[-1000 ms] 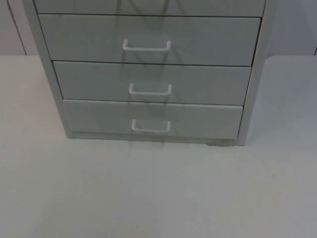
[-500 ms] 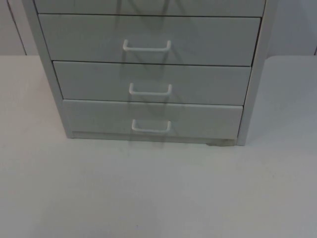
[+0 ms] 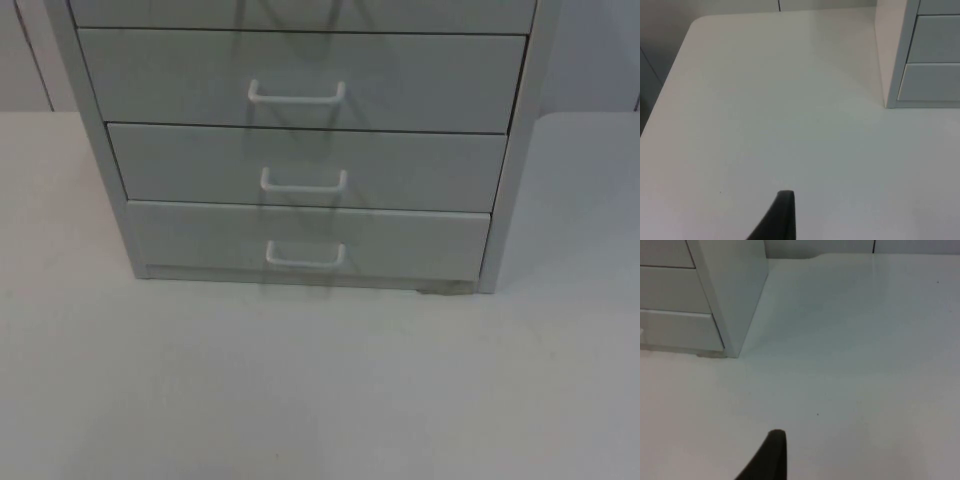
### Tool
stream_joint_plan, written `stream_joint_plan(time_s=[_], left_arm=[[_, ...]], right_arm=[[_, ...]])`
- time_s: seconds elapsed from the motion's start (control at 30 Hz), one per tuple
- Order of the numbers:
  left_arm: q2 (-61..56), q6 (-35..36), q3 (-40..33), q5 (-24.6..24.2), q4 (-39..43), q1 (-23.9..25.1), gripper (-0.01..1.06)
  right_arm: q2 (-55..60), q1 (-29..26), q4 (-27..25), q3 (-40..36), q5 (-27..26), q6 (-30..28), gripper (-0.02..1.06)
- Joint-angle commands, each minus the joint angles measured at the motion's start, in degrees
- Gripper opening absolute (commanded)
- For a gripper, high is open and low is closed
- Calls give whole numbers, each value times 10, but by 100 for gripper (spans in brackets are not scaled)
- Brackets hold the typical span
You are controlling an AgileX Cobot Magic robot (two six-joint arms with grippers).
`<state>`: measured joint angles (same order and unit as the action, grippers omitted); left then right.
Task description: Open the drawer with the left hand, place the block into the drawer with the right hand, then close the drawer with the left hand.
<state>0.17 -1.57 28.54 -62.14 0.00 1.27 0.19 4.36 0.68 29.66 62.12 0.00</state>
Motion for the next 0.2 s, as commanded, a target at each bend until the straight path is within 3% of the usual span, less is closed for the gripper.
stream_joint_plan(time_s=[0.0,0.17], left_arm=[[-2,1,-2,5,0,1,105],[-2,1,-2,5,0,1,105]], right_arm=[[-2,2,1,-2,-4,4,105],[-2,-23,1,-2,-4,4,105]])
